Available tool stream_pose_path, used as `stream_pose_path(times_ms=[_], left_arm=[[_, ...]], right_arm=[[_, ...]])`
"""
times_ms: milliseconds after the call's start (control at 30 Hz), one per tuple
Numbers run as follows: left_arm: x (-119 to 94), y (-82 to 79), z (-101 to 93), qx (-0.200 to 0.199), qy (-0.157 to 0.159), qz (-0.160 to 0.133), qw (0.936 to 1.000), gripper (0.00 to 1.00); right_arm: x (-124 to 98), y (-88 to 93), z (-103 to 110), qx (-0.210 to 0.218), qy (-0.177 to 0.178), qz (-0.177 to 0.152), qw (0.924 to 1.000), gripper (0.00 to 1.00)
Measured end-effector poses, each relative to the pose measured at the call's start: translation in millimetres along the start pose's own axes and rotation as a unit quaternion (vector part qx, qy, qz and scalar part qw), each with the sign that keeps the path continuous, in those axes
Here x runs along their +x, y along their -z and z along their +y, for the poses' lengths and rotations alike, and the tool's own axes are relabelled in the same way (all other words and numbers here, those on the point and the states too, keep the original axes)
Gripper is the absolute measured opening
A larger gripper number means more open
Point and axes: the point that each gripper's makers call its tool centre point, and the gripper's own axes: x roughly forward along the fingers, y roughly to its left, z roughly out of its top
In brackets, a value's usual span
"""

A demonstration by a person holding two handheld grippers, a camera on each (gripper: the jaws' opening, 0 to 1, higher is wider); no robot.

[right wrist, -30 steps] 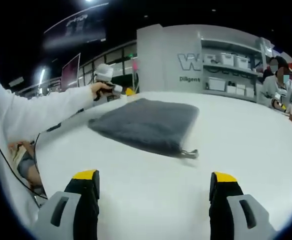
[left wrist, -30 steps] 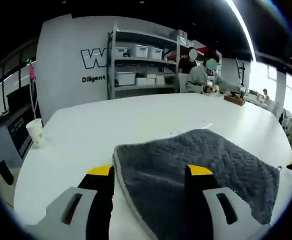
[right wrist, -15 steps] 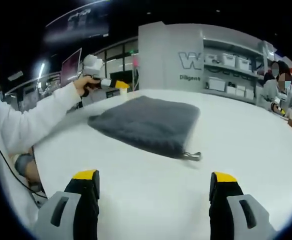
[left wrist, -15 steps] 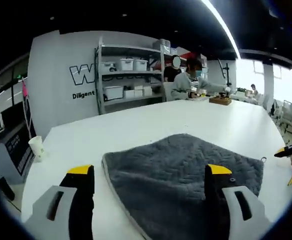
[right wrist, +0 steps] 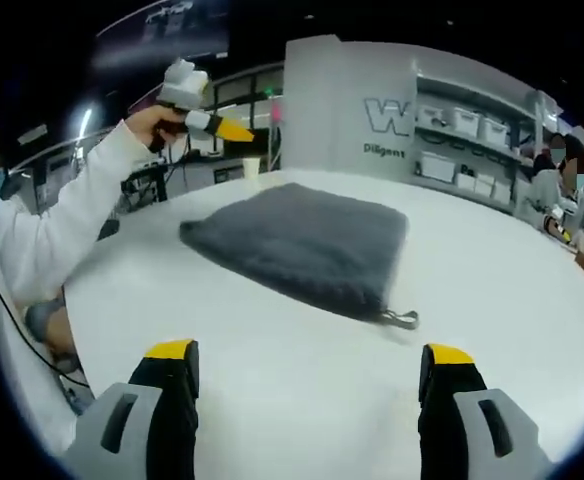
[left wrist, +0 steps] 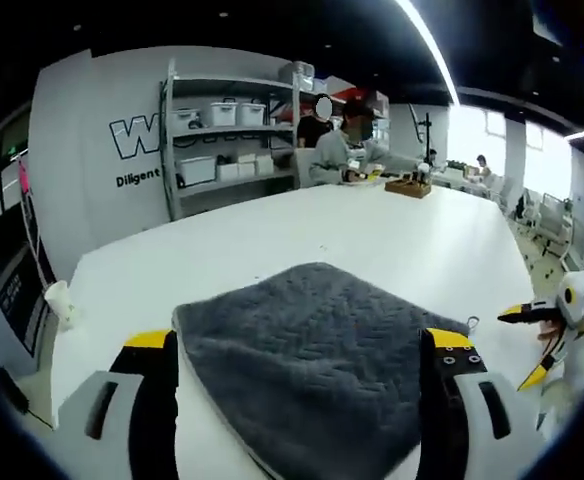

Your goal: Open the folded towel by lifting each exposed corner and separating the folded layers until the towel lies flat within the target outline without major curled edges

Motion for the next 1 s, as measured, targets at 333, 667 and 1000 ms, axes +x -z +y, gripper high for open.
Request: stream_pose_path(times_ms=[333, 667, 1000], left_arm=[[-43.8, -18.3, -22.1, 0.004, 0.023, -0.028, 0.9993, 0.99], [-99.8, -28.4, -22.1, -0.002, 0.040, -0.063, 0.9972, 0.99], [-120.2, -28.4, -21.8, 0.000, 0.054, -0.081, 0.9953, 0.99]], right_arm=[[7.6, -3.2, 10.4, -0.023, -0.005, 0.016, 0.9996, 0.92], [15.4, -3.1, 11.8, -0.044, -0.016, 0.035, 0.9983, 0.91], [19.5, -14.0, -1.0, -0.056, -0.009, 0.038, 0.9976, 0.89]])
